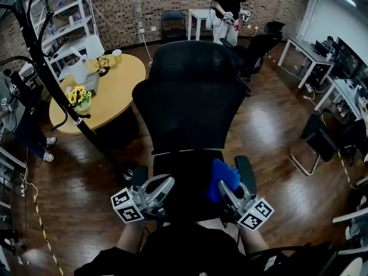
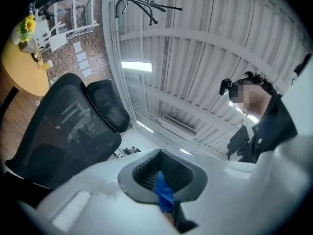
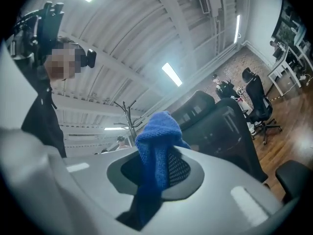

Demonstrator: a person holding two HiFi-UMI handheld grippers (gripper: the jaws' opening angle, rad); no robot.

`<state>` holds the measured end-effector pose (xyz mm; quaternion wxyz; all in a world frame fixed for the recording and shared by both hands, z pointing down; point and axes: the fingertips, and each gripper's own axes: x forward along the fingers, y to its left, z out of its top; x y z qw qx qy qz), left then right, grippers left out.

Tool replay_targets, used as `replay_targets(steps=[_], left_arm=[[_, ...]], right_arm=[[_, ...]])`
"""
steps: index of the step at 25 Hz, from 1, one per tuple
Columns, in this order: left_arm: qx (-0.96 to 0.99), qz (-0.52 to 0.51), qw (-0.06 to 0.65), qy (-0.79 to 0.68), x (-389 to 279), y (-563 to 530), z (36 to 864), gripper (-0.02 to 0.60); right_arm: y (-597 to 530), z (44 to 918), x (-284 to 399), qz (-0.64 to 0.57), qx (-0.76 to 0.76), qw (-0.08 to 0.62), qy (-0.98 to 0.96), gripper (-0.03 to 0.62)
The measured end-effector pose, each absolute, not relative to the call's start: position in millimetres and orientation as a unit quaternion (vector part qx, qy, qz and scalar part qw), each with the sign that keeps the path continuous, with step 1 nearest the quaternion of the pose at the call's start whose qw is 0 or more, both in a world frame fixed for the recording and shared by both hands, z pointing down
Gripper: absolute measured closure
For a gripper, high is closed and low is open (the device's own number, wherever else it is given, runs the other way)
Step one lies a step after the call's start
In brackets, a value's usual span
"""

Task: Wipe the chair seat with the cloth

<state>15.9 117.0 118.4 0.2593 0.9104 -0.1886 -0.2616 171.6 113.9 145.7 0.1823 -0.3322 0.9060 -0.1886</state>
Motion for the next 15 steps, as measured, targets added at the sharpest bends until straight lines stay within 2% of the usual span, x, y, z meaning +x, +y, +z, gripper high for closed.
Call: replay_targets(steps=[15], left_arm=[[0.912,-0.255,0.264,-0.183,27.7,118.4,114.2,0.589]], right_arm=[[119.8,141.6,179.2,-0.187,-0.340,0.201,0.900,0.533]])
